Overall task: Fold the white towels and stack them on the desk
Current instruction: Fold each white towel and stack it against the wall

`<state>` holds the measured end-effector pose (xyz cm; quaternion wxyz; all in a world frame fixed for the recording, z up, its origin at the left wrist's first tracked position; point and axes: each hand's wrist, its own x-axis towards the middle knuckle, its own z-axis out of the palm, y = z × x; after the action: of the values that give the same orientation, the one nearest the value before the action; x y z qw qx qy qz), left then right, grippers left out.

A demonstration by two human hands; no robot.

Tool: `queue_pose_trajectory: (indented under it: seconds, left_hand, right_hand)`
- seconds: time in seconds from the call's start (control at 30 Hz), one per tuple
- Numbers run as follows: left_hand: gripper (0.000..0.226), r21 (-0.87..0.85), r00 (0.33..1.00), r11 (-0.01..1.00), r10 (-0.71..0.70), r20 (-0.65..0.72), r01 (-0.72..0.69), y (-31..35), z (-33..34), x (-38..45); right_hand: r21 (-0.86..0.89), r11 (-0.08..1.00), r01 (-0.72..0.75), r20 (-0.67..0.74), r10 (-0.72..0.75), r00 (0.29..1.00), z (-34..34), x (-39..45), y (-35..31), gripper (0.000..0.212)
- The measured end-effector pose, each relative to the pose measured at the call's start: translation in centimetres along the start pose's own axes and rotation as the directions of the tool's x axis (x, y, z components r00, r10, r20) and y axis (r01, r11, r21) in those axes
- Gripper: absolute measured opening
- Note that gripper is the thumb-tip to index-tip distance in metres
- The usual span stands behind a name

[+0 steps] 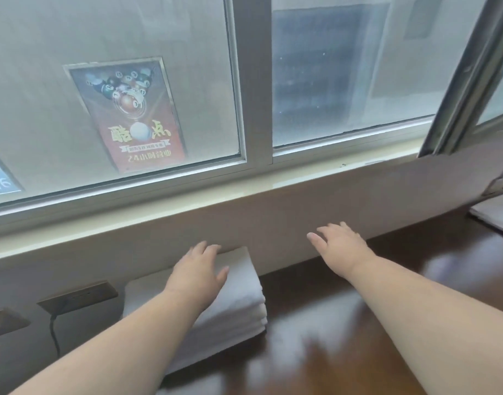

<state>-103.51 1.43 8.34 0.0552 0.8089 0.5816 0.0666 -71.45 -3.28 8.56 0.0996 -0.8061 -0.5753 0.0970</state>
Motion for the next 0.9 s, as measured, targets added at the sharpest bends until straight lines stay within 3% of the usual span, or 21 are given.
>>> queue_pose_trajectory:
  seconds: [0.13, 0.5, 0.9]
  left_hand:
    - [0.050, -0.045, 0.983, 0.983, 0.176, -0.056, -0.179, 9.0, -1.2, -0.5]
    - [0.046, -0.109, 0.903, 0.897, 0.422, -0.079, -0.428, 35.2, 0.2, -6.8]
    - [0.054, -0.176, 0.867, 0.852, 0.497, -0.028, -0.493, 55.7, 7.1, -12.4]
  right_hand:
    - [0.074, 0.995, -0.064, -0.090, 0.070, 0.993, -4.2, -4.4, 6.7, 0.064]
    - [0.141, 0.968, -0.208, -0.261, 0.239, 0.935, -13.4, -20.3, 31.1, 0.054]
    - [0.121, 0.941, -0.317, -0.330, 0.339, 0.881, -16.3, -30.6, 50.3, 0.053]
